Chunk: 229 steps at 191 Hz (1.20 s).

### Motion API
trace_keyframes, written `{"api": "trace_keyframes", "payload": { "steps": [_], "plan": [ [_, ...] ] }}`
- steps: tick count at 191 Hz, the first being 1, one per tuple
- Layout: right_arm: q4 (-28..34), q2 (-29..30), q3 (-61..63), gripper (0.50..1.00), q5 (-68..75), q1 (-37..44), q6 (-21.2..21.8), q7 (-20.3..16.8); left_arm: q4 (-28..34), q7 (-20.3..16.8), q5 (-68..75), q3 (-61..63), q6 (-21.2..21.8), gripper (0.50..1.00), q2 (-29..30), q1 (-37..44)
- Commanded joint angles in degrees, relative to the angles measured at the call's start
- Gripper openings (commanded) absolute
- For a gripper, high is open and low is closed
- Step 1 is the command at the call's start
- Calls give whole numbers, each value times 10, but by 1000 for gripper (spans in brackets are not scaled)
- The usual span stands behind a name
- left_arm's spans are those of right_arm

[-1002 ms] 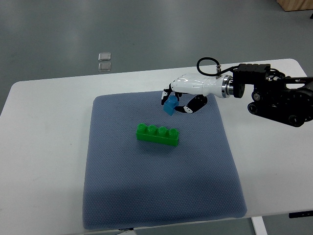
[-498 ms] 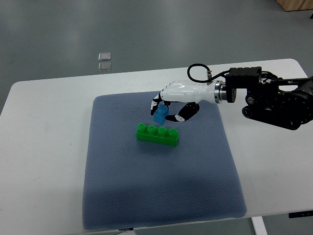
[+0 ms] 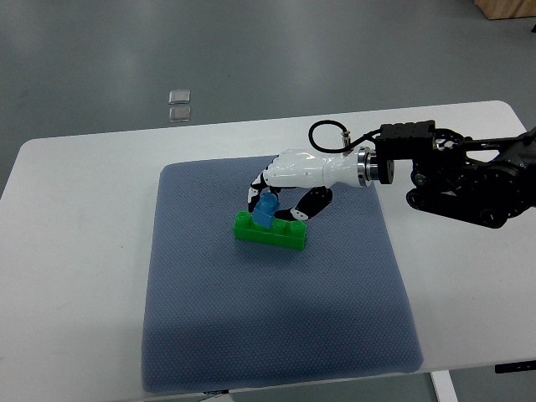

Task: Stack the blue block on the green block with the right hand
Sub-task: 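Lower the blue block onto the green block studs and press down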

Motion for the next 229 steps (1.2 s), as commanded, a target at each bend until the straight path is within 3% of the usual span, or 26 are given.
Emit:
{"api": "trace_keyframes", "payload": {
  "steps": [1, 229],
  "plan": [
    [-3, 0, -5, 500, -8, 0, 3, -1, 0, 0, 0, 0, 0, 1000, 0, 0],
    [-43, 19, -9, 500, -31, -17, 4, -9, 1, 0, 0, 0, 0, 1000, 0, 0]
  ]
}}
